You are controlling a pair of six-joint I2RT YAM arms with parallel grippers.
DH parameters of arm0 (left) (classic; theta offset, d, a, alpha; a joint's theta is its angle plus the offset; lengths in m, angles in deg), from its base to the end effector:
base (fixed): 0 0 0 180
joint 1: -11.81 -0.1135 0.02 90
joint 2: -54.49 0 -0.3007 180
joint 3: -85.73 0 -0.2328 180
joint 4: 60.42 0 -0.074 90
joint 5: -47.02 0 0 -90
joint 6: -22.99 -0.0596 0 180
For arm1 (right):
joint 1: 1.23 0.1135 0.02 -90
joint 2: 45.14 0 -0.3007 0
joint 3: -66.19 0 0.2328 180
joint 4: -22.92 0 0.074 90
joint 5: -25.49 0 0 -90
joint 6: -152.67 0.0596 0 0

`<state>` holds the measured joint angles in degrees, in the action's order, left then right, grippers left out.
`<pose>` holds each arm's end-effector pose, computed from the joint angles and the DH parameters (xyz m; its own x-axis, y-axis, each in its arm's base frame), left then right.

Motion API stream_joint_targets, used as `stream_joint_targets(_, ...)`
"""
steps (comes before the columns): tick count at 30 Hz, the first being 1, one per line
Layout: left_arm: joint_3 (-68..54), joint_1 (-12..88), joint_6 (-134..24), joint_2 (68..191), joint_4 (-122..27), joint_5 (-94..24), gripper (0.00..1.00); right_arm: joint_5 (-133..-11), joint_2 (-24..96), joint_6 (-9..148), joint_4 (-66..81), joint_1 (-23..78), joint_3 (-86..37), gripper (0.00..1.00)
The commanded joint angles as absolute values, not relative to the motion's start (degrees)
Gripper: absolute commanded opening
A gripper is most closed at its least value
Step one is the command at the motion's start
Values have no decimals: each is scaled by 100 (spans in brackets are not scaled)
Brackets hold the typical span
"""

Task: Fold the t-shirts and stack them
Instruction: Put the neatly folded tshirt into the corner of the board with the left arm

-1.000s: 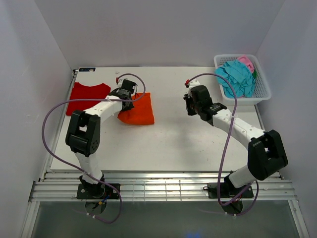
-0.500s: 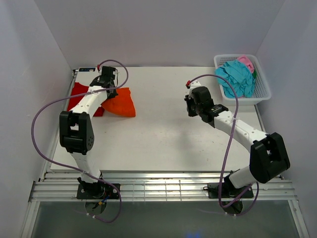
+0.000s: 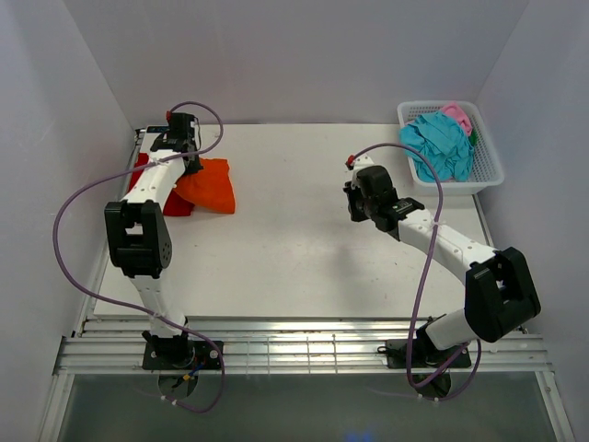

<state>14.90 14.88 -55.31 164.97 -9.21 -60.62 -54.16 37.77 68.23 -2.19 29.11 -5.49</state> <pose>0.4379 -0.0054 0.2861 -0.7490 -0.1534 -0.6446 -0.2910 0.9501 0.1121 0.2799 0.1514 0.2880 -0.5451 -0.2086 -0.8120 -0.3207 0.9468 -0.0279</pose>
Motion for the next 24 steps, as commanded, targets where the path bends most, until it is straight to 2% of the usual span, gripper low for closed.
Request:
stream_joint_targets(1,1665,1296,-5752,16357,-813,-6029,0,-5405,3598,6820,-36,2891,-517,22)
stream_joint_targets(13,1602,505,-5761,16023,-795,-5599,0,-5432,3616,6829,-28,2891,-464,22)
stream_joint_targets(24,2209,136,-5761,16453,-663,-5107,0,-5537,3633,6812,34,2900,-385,22)
